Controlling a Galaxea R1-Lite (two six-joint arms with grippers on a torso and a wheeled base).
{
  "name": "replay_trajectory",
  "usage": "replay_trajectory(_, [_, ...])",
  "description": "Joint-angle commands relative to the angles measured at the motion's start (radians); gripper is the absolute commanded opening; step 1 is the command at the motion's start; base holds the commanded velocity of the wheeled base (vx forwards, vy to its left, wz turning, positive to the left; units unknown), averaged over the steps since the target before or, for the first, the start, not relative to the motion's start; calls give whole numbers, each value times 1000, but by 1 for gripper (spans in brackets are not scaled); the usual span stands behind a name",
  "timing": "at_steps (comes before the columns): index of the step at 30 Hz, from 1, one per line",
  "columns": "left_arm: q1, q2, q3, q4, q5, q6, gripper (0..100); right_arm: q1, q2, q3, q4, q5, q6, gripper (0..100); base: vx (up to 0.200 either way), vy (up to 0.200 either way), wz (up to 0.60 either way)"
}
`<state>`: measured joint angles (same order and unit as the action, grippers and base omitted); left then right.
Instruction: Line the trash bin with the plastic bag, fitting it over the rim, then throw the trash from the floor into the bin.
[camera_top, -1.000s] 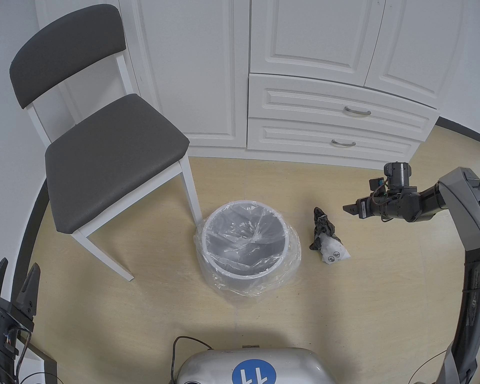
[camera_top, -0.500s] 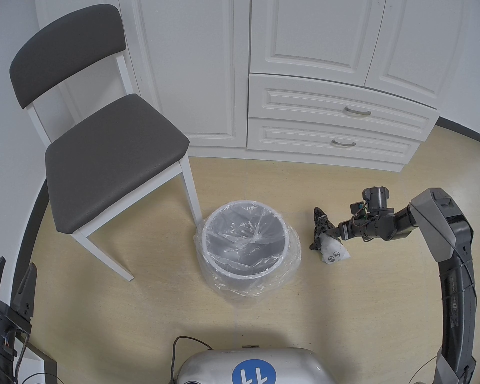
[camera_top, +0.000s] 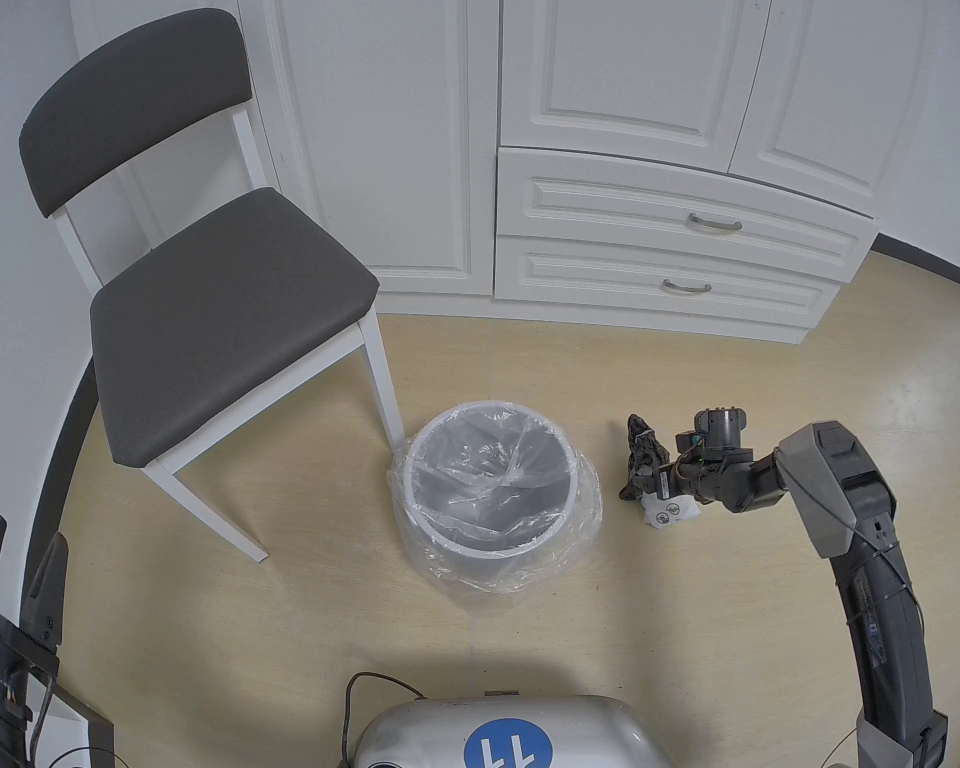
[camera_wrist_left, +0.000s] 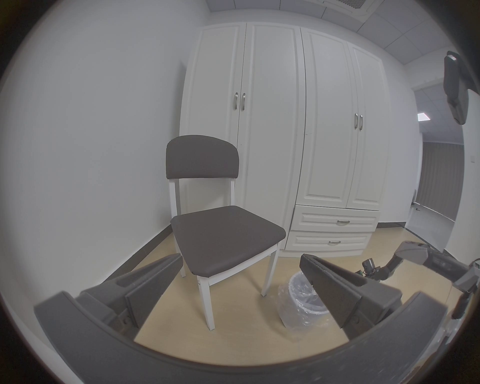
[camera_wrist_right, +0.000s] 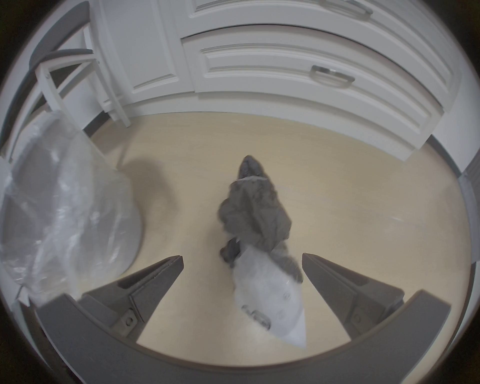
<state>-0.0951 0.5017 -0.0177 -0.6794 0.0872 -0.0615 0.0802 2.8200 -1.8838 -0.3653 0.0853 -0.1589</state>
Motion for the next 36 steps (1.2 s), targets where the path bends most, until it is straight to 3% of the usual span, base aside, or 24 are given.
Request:
replay_trajectory(1, [3,-11,18,7,-1,2,100,29,179,-116,-67,-78,6,100,0,0,0])
replay_trajectory(13, [12,-35,18,11,-1,0,100,47,180,-116,-181,-79,2,100,0,0,0])
replay_trajectory(19, [15,-32,18,9,-14,2,100,49,180,-116,-211,-111,4,100,0,0,0])
replay_trajectory(20, [17,-32,18,9,-14,2,100,49,180,-116,-215,-114,4,0,0,0,0])
replay_trajectory(36, [28,-28,18,9,-17,2,100,49,180,-116,-257,-148,-53,0,0,0,0])
